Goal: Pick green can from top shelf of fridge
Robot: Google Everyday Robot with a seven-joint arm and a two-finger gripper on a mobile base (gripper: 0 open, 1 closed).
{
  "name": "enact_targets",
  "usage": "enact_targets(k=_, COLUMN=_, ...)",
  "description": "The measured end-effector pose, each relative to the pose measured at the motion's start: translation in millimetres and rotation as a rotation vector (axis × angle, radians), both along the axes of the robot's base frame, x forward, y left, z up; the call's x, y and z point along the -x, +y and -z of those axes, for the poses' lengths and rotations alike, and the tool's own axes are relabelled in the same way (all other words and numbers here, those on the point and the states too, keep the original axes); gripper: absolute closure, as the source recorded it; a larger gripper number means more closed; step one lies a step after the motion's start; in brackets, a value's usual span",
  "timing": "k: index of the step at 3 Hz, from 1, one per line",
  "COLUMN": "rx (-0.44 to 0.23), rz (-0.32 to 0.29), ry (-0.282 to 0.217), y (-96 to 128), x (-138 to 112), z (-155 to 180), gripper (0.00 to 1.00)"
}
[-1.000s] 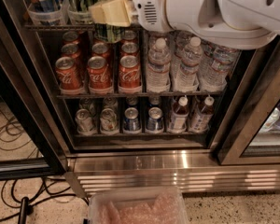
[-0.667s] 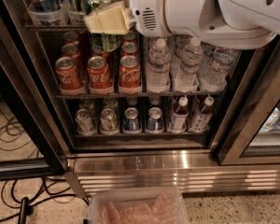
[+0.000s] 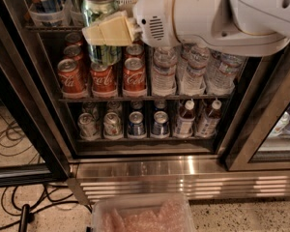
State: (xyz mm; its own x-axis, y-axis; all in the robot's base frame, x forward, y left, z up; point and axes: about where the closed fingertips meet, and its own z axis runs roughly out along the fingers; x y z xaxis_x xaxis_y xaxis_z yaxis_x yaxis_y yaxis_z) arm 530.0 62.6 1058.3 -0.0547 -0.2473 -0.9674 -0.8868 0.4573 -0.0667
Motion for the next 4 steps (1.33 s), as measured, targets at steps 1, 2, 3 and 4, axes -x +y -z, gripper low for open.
enact_targets(k=1, rx=0.002, rz=-0.152, ry=0.058, y=11.0, x=53.4, z=13.7, gripper=1.0)
enact_targets(k=2, rx=-0.003, rz=-0.301, ry=0.078, y=19.0, x=102.8, z=24.7, gripper=1.0)
enact_targets(k=3, rx=-0.045, rz=-0.4, ry=0.088, y=20.2, x=133.7, z=36.8, gripper=1.0)
enact_targets(k=4, rx=-0.047, rz=-0.411, ry=0.08, y=20.8, x=137.2, z=35.1, gripper=1.0)
